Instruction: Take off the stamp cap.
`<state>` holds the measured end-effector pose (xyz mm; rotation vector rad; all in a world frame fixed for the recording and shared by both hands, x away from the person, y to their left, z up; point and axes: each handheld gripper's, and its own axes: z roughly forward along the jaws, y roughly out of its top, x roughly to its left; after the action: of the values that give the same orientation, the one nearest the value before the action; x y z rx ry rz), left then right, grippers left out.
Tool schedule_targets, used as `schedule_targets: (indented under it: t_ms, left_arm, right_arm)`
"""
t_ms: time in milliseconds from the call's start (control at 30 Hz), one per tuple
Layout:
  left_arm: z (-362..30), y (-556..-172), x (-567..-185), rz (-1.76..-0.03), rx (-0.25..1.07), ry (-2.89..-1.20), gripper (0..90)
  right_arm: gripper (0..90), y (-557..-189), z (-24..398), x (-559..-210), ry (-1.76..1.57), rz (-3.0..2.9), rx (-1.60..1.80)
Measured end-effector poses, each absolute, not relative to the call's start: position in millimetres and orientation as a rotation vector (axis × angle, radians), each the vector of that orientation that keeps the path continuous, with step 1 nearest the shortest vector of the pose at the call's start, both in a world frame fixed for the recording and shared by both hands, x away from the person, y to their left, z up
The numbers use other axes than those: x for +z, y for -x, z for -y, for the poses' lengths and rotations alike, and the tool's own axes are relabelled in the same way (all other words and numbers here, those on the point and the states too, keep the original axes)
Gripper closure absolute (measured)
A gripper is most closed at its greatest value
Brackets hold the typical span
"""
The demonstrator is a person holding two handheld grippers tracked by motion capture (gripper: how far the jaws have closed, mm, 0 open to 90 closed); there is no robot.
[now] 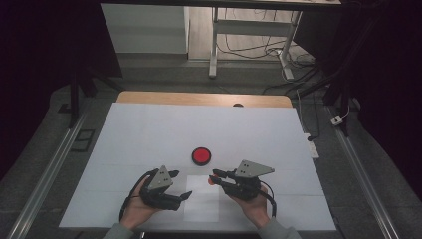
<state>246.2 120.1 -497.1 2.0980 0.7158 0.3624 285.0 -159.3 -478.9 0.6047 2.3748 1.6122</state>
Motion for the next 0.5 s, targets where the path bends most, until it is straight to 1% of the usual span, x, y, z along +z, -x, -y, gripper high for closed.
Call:
schedule_targets:
  t_ms: [500]
  left_arm:
    - [-95,-254,-496,-0.660,0.327,-2.115,21.1]
  right_arm:
    - [72.9,-286,155,-482,-0.610,-2.380,1.614]
